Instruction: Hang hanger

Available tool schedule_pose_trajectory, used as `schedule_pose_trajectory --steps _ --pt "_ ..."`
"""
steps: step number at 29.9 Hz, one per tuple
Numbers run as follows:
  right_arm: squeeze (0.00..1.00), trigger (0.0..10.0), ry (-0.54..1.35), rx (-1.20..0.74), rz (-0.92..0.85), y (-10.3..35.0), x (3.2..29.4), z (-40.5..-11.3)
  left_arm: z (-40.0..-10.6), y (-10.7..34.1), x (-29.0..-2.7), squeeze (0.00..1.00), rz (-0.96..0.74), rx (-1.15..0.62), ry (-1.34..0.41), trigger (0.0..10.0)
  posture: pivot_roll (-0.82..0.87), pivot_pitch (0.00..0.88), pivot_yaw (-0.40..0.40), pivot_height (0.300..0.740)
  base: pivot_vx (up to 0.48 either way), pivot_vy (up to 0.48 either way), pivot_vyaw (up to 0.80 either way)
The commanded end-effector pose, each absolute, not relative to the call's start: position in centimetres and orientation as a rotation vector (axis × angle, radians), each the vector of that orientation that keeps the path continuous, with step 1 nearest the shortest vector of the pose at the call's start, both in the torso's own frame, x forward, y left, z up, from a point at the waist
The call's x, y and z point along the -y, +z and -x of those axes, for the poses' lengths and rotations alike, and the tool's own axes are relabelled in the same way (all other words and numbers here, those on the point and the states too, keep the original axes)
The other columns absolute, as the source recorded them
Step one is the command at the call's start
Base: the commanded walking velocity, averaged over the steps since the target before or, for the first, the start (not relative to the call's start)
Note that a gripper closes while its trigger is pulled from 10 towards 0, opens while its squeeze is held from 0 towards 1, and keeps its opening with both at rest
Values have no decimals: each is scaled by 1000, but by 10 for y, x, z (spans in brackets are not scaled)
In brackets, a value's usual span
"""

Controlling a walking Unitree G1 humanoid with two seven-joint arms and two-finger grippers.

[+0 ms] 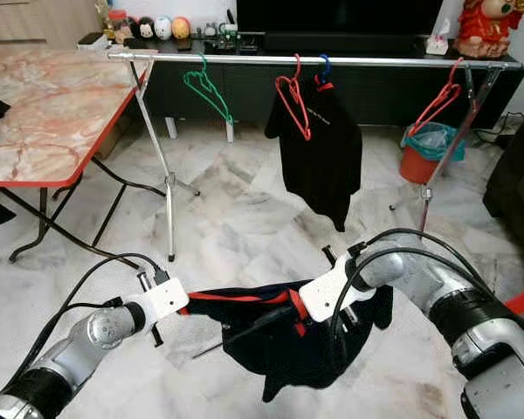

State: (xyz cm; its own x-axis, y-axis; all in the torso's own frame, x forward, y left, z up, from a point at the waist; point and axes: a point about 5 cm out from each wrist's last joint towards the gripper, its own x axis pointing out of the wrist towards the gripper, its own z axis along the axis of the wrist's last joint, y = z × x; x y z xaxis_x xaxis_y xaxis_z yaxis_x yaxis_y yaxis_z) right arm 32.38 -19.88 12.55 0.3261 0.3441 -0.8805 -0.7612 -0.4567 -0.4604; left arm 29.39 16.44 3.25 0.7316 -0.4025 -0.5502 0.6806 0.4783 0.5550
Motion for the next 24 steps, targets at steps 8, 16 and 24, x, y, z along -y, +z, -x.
schedule_pose_trajectory --steps 8,16,24 --pt "0 10000 1022 -584 1733 153 256 -339 -268 5 -245 0 -908 -684 -467 10000 53 0 31 740 0 0 0" --pt "0 10000 907 -364 1404 153 226 -347 -263 -1 -243 0 -904 -702 -487 10000 56 0 28 740 0 0 0" --pt "0 10000 853 -397 1526 148 234 -342 -260 -4 -241 0 -902 -718 -509 10000 48 0 35 740 0 0 0"
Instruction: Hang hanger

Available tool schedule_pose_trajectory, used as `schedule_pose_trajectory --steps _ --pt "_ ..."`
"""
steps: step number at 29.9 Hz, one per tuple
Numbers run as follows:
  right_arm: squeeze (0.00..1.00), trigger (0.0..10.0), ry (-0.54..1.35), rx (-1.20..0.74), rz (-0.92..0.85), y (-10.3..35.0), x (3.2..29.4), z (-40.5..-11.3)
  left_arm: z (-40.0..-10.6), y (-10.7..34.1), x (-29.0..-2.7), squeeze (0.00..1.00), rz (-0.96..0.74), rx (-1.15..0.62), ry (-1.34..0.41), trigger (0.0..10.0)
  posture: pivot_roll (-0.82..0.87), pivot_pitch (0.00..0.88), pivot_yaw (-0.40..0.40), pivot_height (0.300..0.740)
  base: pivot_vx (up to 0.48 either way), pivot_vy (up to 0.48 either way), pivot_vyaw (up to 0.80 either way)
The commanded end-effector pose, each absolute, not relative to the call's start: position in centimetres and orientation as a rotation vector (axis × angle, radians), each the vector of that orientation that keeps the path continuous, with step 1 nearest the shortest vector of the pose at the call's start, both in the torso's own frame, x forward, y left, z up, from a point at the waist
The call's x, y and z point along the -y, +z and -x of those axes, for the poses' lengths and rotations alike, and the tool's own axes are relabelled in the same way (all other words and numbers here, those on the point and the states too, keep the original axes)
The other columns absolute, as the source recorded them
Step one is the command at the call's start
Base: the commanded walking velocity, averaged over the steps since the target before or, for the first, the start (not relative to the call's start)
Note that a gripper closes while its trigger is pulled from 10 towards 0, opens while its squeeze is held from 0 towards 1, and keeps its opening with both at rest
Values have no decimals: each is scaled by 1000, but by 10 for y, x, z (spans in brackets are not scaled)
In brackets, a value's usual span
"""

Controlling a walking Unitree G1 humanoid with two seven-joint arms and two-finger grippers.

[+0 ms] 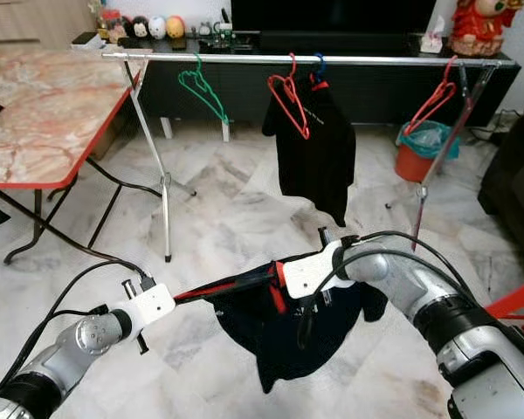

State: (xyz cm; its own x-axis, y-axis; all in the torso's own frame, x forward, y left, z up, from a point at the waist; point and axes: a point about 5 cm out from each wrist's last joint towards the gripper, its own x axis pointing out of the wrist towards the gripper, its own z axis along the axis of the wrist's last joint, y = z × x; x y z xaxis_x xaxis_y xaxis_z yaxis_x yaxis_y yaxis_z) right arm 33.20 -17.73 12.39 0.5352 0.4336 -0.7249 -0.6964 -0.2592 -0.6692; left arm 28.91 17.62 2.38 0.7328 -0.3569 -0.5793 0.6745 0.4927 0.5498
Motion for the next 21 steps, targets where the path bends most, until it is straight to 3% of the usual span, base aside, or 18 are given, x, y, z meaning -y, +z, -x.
schedule_pose_trajectory --steps 1,8,14,21 --pt "0 10000 874 -396 1493 146 232 -339 -259 -5 -241 0 -897 -722 -512 10000 45 0 36 740 0 0 0" --pt "0 10000 855 -480 1619 149 245 -335 -257 -7 -242 0 -901 -735 -527 10000 46 0 38 740 0 0 0" --pt "0 10000 980 -538 1720 149 248 -326 -254 -9 -243 0 -908 -750 -545 10000 48 0 40 740 0 0 0" --pt "0 10000 973 -501 1656 145 240 -328 -261 -3 -240 0 -899 -703 -519 10000 49 0 41 740 0 0 0"
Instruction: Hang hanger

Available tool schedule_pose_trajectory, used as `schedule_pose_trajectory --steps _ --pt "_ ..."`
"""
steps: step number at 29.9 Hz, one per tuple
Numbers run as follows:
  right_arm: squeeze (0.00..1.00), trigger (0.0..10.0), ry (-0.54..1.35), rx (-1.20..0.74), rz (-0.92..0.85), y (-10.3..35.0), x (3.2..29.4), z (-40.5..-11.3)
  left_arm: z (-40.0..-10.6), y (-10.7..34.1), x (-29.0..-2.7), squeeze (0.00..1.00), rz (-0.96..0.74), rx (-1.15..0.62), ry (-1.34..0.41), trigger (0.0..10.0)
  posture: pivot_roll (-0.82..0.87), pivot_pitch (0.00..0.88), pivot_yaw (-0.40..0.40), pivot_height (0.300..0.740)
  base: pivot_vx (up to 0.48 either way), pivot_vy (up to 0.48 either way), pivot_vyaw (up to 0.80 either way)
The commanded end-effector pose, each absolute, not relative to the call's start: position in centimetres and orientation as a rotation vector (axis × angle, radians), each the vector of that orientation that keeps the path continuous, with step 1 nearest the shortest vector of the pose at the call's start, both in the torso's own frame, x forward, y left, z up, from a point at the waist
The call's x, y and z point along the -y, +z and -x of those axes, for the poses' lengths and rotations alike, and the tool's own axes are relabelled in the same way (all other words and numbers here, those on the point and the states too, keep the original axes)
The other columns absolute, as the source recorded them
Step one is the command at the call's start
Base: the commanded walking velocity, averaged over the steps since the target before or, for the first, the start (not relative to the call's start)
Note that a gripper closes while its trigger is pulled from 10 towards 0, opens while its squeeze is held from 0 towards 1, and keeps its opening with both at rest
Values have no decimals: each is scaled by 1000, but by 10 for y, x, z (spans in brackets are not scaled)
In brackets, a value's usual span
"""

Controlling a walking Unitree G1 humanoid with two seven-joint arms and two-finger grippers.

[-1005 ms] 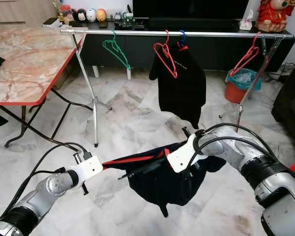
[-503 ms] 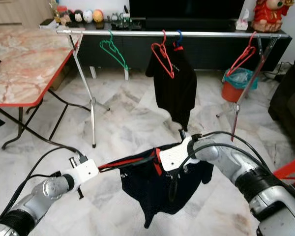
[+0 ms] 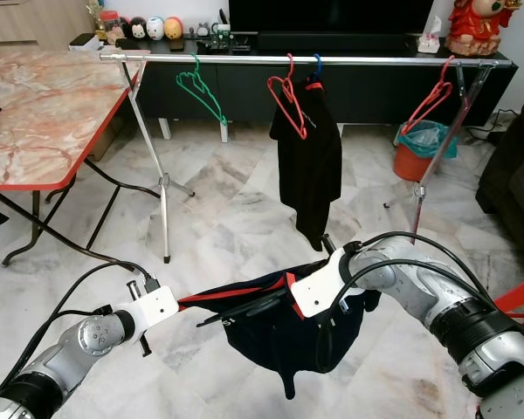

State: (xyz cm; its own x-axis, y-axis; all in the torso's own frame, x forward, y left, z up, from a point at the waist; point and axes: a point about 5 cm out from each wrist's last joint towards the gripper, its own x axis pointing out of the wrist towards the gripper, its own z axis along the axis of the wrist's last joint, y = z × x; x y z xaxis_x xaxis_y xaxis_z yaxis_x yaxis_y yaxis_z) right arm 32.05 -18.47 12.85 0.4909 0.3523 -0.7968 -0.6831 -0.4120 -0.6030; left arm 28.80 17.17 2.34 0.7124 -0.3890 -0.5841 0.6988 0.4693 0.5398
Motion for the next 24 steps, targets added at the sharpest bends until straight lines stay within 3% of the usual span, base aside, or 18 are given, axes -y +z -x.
schedule_pose_trajectory --steps 1,3,4,11,12,13,14,24 --pt "0 10000 976 -501 1656 145 239 -328 -262 -3 -240 0 -891 -698 -511 10000 49 0 41 740 0 0 0" --pt "0 10000 978 -501 1656 145 239 -328 -263 -2 -240 0 -885 -695 -506 10000 49 0 40 740 0 0 0" --pt "0 10000 982 -500 1645 145 238 -327 -265 1 -242 1000 -889 -674 -496 10000 49 0 40 740 0 0 0" --pt "0 10000 992 -492 1634 143 237 -328 -277 17 -236 1000 -826 -542 -482 10000 53 0 34 740 0 0 0" --pt "0 10000 1000 -484 1623 143 235 -328 -279 21 -235 878 -807 -514 -484 10000 54 0 34 740 0 0 0" --pt "0 10000 1005 -479 1614 142 234 -328 -280 23 -234 878 -795 -498 -484 10000 54 0 34 740 0 0 0" --pt "0 10000 1014 -470 1597 142 231 -328 -282 27 -232 0 -775 -474 -491 10000 55 0 32 740 0 0 0" --pt "0 10000 1147 -447 1409 132 217 -322 -293 42 -231 0 -692 -386 -444 10000 56 0 25 740 0 0 0"
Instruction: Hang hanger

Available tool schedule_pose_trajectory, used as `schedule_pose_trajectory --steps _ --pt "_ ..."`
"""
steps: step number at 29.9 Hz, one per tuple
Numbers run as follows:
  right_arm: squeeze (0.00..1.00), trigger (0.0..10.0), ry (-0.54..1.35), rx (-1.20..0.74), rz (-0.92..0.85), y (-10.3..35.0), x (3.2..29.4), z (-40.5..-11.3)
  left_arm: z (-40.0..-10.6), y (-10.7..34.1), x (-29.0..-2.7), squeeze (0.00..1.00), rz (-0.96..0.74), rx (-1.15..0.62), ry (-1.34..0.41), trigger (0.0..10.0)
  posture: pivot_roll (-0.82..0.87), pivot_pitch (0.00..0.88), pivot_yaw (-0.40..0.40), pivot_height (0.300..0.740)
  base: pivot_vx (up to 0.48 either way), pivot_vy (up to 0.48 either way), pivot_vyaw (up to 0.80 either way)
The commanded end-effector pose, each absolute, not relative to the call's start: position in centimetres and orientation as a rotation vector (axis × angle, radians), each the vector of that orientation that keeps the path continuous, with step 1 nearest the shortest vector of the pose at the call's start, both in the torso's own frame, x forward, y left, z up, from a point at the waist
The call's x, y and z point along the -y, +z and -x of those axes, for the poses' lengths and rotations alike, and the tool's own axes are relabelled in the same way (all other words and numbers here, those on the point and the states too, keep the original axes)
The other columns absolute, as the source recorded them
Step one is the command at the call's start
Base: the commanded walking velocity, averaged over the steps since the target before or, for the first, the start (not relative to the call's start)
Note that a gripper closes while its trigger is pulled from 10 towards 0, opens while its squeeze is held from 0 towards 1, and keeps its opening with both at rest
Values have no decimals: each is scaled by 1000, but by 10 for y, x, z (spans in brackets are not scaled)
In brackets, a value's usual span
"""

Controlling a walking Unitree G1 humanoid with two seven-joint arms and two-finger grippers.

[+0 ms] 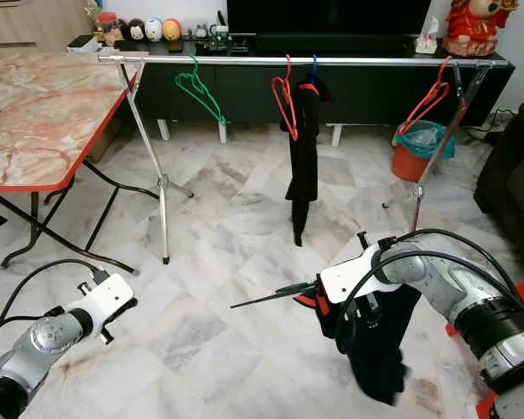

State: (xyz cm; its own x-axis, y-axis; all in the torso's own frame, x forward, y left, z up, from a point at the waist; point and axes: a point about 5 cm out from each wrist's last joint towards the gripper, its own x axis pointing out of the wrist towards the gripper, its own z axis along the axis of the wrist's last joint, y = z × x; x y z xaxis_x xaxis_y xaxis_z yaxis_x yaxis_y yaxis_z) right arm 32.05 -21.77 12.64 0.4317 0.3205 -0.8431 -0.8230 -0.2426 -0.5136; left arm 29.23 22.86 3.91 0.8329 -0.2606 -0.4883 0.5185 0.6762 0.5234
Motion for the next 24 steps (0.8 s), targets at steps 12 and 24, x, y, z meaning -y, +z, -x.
schedule_pose_trajectory --steps 12,24 --pt "0 10000 1537 -324 1060 134 179 -296 -301 60 -219 0 -490 -272 -485 10000 62 0 18 740 0 0 0" --pt "0 10000 1666 -237 931 143 161 -294 -294 66 -189 0 -391 -312 -793 10000 69 0 11 740 0 0 0"
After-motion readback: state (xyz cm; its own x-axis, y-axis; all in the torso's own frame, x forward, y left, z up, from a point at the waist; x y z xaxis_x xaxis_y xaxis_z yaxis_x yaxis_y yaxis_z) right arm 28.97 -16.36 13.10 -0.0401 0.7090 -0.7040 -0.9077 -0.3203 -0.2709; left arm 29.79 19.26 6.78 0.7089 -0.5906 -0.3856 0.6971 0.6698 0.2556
